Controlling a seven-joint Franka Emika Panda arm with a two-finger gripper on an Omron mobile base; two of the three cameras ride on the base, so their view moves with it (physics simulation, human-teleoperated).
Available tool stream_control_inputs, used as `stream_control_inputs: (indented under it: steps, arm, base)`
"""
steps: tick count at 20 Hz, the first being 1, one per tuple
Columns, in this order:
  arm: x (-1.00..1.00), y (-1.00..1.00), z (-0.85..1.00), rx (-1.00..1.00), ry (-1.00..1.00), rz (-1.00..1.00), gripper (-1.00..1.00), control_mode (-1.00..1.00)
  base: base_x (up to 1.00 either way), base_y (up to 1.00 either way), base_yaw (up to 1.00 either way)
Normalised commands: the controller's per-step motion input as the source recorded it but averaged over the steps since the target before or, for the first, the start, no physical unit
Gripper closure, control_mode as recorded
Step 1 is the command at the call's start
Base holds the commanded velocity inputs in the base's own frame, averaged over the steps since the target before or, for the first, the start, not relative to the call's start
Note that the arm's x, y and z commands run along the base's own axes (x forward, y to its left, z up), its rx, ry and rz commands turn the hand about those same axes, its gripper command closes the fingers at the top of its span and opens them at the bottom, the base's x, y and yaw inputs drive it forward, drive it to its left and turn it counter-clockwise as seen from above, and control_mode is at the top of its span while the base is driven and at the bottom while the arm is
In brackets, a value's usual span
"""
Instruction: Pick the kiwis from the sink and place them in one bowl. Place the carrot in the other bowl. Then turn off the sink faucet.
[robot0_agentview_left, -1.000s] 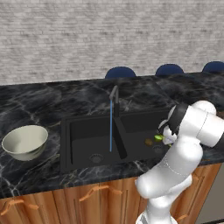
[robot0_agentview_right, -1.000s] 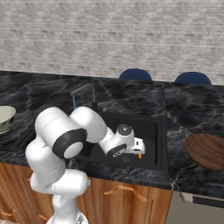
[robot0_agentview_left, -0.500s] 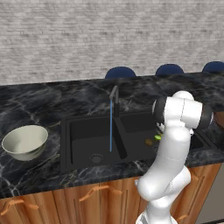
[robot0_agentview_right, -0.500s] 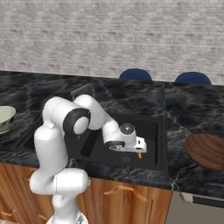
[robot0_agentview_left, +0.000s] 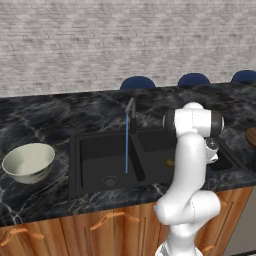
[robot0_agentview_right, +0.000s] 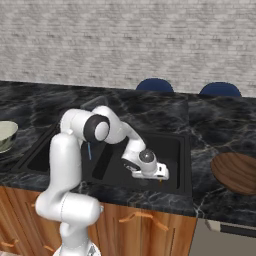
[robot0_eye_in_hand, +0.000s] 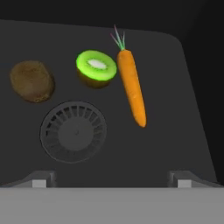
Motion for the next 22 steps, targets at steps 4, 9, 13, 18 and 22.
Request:
stream_control_inputs:
  steps: [4, 9, 13, 18, 22]
  arm:
    - [0.32, -0.29, -0.21, 0.01, -0.01, 0.00, -1.00, -1.00]
    - [0.37, -0.26, -0.09, 0.02, 0.00, 0.00, -1.00, -1.00]
    - [0.50, -0.20, -0.01, 0.02, 0.00, 0.00, -1.00, -1.00]
    - [0.51, -0.20, 0.00, 0.03, 0.00, 0.00, -1.00, -1.00]
    - [0.41, -0.19, -0.04, 0.02, 0.00, 0.00, -1.00, -1.00]
  base:
    - [0.00, 0.00, 0.00]
    - [0.00, 0.00, 0.00]
    - [0.00, 0.00, 0.00]
    - [0.00, 0.00, 0.00]
    - [0.00, 0.00, 0.00]
